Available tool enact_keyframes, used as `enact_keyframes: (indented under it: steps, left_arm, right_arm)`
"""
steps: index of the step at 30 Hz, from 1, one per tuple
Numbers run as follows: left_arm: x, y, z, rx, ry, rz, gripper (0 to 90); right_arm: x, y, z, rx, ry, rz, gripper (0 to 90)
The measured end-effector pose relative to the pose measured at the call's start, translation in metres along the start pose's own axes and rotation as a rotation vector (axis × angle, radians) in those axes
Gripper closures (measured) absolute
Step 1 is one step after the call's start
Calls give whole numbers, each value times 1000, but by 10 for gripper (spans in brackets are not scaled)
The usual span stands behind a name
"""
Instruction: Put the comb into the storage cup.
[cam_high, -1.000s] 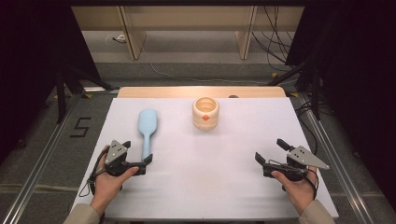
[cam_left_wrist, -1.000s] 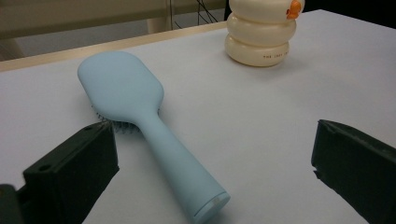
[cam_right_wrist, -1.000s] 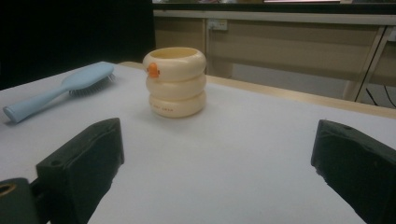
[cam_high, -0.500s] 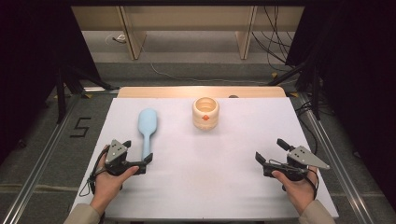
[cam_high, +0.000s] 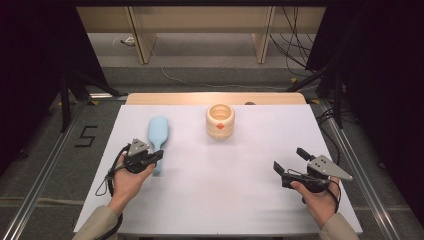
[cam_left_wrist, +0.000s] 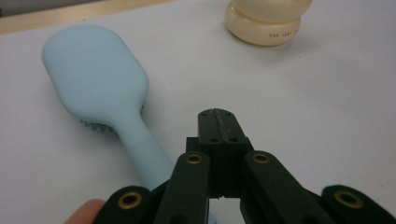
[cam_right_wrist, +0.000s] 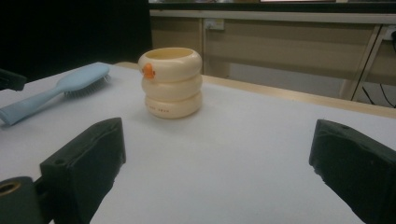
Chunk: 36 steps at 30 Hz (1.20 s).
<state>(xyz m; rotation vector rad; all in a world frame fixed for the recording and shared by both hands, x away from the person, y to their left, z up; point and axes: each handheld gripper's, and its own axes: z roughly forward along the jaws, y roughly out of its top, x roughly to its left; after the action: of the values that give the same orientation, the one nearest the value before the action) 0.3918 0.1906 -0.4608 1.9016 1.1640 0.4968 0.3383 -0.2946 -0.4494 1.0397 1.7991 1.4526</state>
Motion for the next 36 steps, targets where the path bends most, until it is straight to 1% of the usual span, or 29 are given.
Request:
enact_keyframes:
  steps: [1,2,3,4,5,6,7,8,9,14,15,17,18,23,29,30,36]
  left_arm:
    - [0,0,0,0,0,0,899]
    - [-2,1,4,12,2,2,899]
    - [-4,1,7,34,7,10,899]
    - [-7,2,14,65,4,5,899]
    - [-7,2,14,65,4,5,899]
    - [-10,3,19,107,9,13,899]
    - [-10,3,19,107,9,13,899]
    - [-11,3,24,143,20,19,899]
    - [-11,3,26,161,20,22,900]
    - [-12,3,34,224,40,10,900]
    - [-12,3,34,224,40,10,900]
    - [-12,3,36,241,42,2,900]
    - [-11,2,38,261,42,-4,900]
    - [-10,-1,40,290,46,-17,900]
    - [-8,0,39,297,44,-31,900]
    - [-7,0,38,307,52,-31,900]
    - [0,0,35,323,53,-52,900]
  right_arm:
    - [0,0,0,0,0,0,46]
    - [0,0,0,2,-2,0,47]
    - [0,0,0,2,-2,0,47]
    - [-1,0,-1,1,-2,0,47]
    - [-1,0,-1,1,-2,0,47]
    - [-1,0,-1,0,-2,1,47]
    - [-1,0,-1,0,-2,1,47]
    - [-1,0,-1,1,-2,1,47]
    - [-1,0,-1,1,-2,1,47]
    - [0,0,-1,3,1,-1,48]
    - [0,0,-1,5,0,-2,50]
    - [-1,-1,0,7,1,-1,51]
    - [-1,-1,0,8,2,1,52]
    - [-1,-1,0,10,3,0,53]
    - [0,-2,0,17,8,1,64]
    - [0,-2,0,18,8,1,66]
    - [-1,-1,0,15,9,1,66]
